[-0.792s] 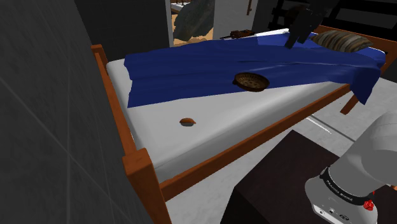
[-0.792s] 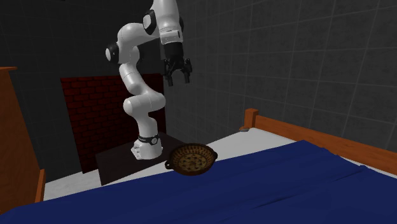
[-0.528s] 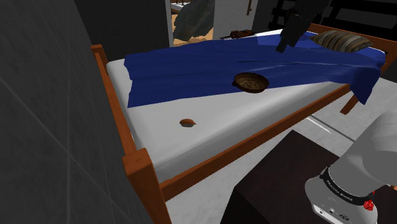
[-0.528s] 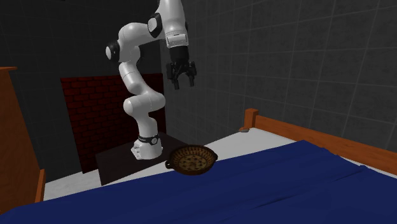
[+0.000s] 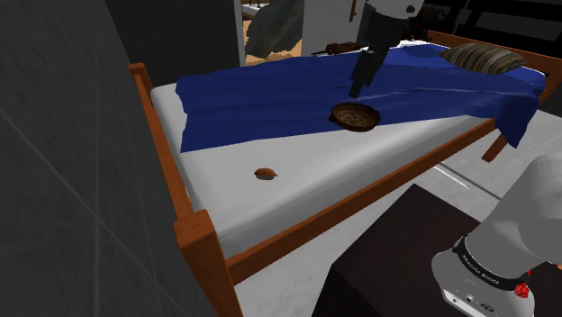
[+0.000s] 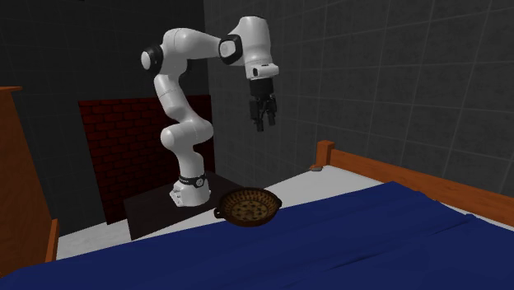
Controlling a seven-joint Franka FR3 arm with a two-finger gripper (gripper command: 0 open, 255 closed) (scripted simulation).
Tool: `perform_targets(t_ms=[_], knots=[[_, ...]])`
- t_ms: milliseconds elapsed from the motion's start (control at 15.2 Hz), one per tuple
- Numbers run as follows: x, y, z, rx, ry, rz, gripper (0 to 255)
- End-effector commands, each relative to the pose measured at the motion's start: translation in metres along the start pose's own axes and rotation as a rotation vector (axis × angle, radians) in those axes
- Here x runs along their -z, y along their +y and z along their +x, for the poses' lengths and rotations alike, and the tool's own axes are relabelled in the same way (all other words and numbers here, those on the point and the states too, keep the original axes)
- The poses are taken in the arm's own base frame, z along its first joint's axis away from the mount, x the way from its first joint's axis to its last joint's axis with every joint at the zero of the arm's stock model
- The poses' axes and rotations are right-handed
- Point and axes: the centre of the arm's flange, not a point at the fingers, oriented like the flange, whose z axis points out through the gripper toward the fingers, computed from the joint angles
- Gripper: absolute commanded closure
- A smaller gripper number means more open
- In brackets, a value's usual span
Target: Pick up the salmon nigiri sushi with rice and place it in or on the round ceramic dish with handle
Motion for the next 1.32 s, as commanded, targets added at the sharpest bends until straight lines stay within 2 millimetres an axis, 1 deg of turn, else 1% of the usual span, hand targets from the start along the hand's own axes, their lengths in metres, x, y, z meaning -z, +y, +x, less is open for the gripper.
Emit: perform_targets(t_ms=[0,330,660,990,1254], knots=[[-0.017,-0.012,0.016,0.052,-0.009,0.007,0],[-0.058,-0.051,0.052,0.178,-0.032,0.024,0],[-0.099,-0.095,0.081,0.303,-0.055,0.041,0],[-0.140,-0.142,0.104,0.429,-0.078,0.058,0],[-0.172,-0.183,0.117,0.530,-0.096,0.072,0]])
